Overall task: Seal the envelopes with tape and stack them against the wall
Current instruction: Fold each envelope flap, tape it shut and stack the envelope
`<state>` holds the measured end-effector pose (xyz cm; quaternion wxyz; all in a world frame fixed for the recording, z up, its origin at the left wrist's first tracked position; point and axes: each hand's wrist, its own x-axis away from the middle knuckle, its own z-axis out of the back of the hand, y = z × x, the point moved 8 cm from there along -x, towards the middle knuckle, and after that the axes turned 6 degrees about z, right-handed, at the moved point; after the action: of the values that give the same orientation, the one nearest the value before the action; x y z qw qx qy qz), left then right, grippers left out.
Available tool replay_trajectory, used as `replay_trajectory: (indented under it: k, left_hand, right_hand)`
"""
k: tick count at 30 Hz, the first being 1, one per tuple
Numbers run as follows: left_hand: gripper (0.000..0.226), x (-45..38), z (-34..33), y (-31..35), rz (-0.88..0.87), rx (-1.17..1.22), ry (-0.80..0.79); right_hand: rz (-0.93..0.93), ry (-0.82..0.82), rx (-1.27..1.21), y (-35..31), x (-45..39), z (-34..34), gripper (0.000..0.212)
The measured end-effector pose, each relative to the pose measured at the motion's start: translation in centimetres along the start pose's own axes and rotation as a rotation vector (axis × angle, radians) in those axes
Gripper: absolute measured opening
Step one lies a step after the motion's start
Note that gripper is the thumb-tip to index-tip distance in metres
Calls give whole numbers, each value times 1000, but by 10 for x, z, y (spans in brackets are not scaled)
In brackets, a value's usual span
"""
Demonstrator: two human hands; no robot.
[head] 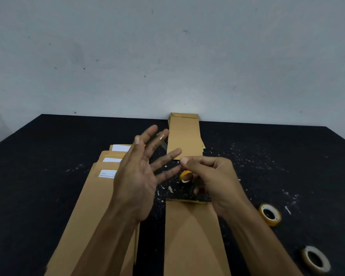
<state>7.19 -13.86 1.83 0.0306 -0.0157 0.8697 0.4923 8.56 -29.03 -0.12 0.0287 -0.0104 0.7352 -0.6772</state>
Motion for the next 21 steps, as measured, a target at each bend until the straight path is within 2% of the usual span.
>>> replay_trajectory:
  k: [5,11,16,21]
  left_hand:
    - [48,10,-7,-5,-22,-102,-26]
    - [47,16,-12,-14,3,-112,-62]
    - [48,20,-13,-15,51,-49,-65]
    - [47,24,-4,-14,-5,-324,-27]
  right_hand:
    - [40,99,-34,-5,9,0,8]
    - [67,183,-19,-6,13,7,7]
    - [99,163,-37,-9,17,4,15]
    - [55,82,-187,-18,20,5,10]
